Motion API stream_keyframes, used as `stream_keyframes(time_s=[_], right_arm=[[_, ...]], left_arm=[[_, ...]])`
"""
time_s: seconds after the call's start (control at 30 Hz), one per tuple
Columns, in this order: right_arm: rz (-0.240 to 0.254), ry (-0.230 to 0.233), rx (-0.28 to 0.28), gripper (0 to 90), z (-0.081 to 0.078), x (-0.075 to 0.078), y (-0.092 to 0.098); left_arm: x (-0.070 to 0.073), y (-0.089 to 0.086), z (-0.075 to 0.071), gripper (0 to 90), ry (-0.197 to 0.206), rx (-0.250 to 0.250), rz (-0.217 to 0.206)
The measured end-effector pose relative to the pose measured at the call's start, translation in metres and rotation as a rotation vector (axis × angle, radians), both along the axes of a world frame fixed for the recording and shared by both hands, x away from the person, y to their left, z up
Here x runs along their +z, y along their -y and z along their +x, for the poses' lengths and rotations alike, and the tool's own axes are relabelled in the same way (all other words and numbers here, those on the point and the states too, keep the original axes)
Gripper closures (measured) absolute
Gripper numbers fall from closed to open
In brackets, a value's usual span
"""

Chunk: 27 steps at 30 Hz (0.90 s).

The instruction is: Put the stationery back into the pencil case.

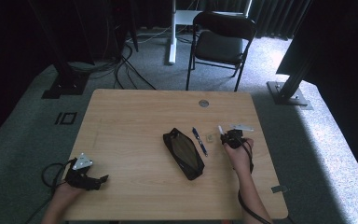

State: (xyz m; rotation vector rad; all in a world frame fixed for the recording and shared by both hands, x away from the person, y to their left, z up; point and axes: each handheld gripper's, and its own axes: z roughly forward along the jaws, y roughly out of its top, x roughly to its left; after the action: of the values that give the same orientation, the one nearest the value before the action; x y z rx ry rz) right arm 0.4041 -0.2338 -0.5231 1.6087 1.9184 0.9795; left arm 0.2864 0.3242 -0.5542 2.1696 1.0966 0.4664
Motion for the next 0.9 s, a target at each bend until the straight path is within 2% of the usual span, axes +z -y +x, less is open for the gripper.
stream_keyframes(time_s=[0.23,0.43,0.9], right_arm=[[0.030,0.034,0.051,78.4,-0.007,0.023,-0.010],[0.035,0.060,0.099,78.4,-0.012,0.040,-0.025],[0.086,0.101,0.227,78.4,-0.026,0.067,-0.069]], left_arm=[[0.000,0.000,0.000,1.6,0.000,0.000,0.000],[0.000,0.000,0.000,1.6,0.000,0.000,0.000],[0.000,0.000,0.000,1.6,0.000,0.000,0.000]])
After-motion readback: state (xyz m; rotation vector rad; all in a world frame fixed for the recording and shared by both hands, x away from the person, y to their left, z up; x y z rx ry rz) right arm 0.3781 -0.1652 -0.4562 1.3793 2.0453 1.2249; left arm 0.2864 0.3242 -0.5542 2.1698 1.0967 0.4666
